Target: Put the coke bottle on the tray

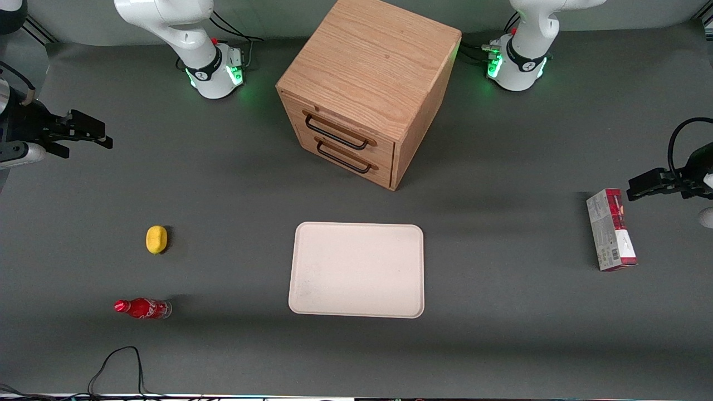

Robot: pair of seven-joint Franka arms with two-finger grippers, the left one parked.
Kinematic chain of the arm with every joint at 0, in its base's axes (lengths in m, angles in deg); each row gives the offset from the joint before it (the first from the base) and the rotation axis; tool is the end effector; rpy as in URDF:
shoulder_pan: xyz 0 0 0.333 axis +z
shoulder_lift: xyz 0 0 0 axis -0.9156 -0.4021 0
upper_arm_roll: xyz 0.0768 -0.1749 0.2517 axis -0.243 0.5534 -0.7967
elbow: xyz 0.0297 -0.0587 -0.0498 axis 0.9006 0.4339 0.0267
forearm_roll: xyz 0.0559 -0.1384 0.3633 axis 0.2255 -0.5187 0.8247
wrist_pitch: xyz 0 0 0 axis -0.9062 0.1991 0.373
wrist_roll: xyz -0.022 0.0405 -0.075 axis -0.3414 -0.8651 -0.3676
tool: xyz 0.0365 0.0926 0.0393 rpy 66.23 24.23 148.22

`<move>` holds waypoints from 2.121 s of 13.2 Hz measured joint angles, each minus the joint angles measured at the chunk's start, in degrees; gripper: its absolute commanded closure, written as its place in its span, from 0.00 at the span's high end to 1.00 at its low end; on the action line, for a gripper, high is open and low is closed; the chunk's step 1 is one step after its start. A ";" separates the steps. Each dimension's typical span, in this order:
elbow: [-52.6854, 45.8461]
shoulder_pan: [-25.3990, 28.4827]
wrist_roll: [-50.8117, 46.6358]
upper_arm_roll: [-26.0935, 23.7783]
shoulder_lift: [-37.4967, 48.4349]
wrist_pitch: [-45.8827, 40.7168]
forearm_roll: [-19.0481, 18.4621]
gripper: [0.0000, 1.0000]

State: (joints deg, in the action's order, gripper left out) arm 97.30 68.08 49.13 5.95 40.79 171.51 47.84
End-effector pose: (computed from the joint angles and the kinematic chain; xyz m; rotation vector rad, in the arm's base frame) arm 0.5253 -0.0083 0.6150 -3.0521 -0.1993 0.1365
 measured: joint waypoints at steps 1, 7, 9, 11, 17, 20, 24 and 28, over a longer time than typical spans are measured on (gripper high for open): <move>-0.05 0.00 -0.09 0.00 0.00 -0.03 -0.02 1.00; -0.14 -0.10 -0.44 0.13 -0.12 -1.04 -0.12 1.00; -0.14 -0.17 -0.47 0.80 -0.43 -1.42 -0.19 1.00; -0.17 -0.21 -0.47 1.73 -0.75 -1.48 -0.19 1.00; -1.60 0.06 -0.47 1.88 -1.22 -1.63 -0.19 1.00; -6.92 0.04 -0.47 1.89 -5.01 -1.66 -0.24 1.00; -20.96 -0.46 -0.53 2.52 -18.43 -3.20 -0.50 1.00; -38.05 -6.16 -0.19 2.20 -37.75 -1.15 -0.53 1.00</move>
State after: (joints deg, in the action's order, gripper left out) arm 59.25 61.92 48.93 8.16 3.04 170.35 47.30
